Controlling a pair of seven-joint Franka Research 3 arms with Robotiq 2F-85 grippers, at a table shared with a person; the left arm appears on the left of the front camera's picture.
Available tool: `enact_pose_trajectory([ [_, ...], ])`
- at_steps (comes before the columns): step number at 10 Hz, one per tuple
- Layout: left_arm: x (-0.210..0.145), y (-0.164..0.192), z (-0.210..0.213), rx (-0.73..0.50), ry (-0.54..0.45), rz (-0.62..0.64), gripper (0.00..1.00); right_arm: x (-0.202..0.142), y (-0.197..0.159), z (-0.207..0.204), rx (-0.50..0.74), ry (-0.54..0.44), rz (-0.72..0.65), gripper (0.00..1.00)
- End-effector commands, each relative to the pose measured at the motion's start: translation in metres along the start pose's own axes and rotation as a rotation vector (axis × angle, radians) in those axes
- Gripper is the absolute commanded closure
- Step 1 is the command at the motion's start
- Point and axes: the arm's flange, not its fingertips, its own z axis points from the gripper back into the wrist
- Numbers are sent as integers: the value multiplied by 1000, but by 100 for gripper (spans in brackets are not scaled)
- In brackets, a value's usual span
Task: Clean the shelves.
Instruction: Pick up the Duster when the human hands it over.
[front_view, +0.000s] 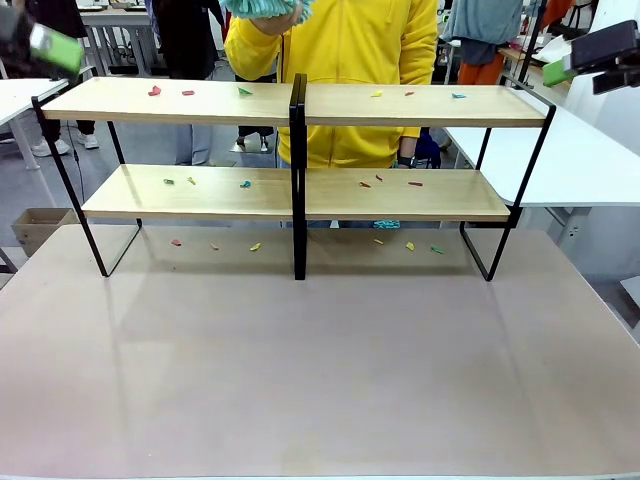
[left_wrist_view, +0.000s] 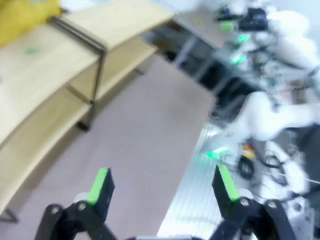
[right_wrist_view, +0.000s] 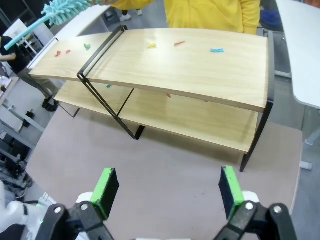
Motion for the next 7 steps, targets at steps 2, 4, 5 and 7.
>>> enact_pose_trajectory([
  [2,98,80,12,-519,271,308,0,0,0,0,2,2,2,0],
  [4,110,84,-17,-441,251,325,0,0,0,0,2,2,2,0],
  [5,77,54,-5,-404,86,176,0,0,0,0,2,2,2,0],
  [7,94,85,-31,-499,101,407,0,0,0,0,2,2,2,0],
])
